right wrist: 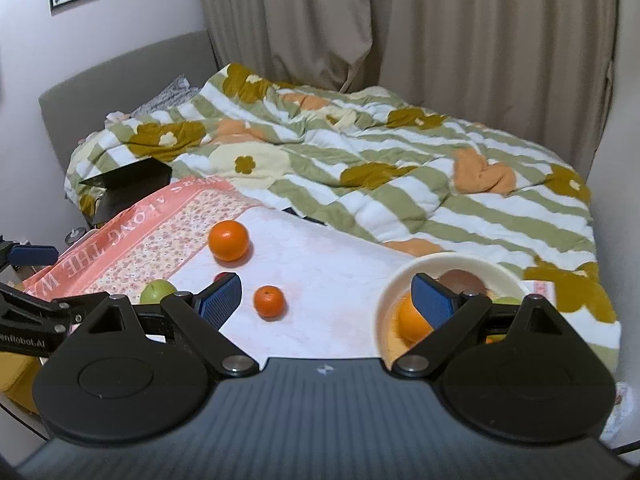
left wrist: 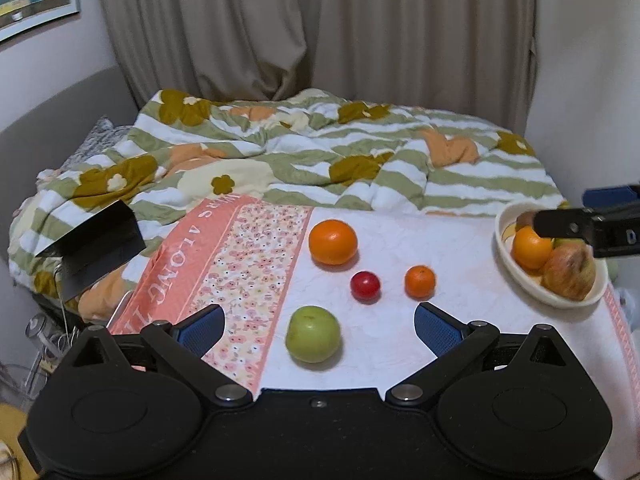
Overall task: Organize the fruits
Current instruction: 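Grasp the green apple with the left tool while the right tool grasps a small red tomato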
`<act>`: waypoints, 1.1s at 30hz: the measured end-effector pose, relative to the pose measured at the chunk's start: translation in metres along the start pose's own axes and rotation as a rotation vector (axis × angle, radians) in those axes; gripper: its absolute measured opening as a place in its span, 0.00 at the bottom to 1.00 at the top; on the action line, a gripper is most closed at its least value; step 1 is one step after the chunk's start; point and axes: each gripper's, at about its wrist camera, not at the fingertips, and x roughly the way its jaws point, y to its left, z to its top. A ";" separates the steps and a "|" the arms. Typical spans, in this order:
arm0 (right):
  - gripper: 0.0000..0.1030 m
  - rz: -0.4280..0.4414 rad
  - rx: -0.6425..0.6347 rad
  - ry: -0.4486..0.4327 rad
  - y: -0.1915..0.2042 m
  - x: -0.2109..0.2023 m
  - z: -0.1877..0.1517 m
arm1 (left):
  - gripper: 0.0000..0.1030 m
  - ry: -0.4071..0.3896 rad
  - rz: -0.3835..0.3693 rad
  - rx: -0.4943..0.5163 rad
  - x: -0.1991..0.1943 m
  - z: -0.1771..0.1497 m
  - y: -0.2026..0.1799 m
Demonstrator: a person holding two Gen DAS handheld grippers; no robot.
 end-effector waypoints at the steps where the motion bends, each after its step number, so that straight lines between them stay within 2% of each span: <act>1: 1.00 -0.001 0.001 0.009 0.004 0.008 0.001 | 1.00 0.006 -0.008 0.012 0.004 -0.001 0.004; 8: 1.00 -0.006 -0.067 0.082 0.039 0.065 0.009 | 0.99 0.073 -0.108 0.090 0.050 0.000 0.031; 15: 1.00 0.014 -0.178 0.154 0.068 0.115 0.010 | 0.97 0.154 -0.226 0.196 0.093 -0.005 0.040; 18: 1.00 0.034 -0.229 0.186 0.077 0.134 0.009 | 0.89 0.183 -0.266 0.230 0.107 -0.009 0.041; 21: 1.00 0.061 -0.268 0.212 0.085 0.150 0.008 | 0.87 0.202 -0.301 0.241 0.118 -0.013 0.041; 25: 0.99 0.092 -0.321 0.242 0.095 0.167 0.006 | 0.78 0.217 -0.339 0.255 0.126 -0.016 0.040; 28: 0.92 0.117 -0.373 0.274 0.104 0.177 0.005 | 0.76 0.226 -0.367 0.252 0.131 -0.016 0.039; 29: 0.90 0.126 -0.390 0.284 0.107 0.179 0.003 | 0.73 0.229 -0.374 0.250 0.132 -0.016 0.038; 31: 0.85 0.134 -0.415 0.294 0.111 0.184 0.002 | 0.59 0.238 -0.381 0.250 0.134 -0.015 0.036; 33: 0.80 0.137 -0.426 0.310 0.114 0.189 0.001 | 0.57 0.229 -0.368 0.268 0.134 -0.016 0.034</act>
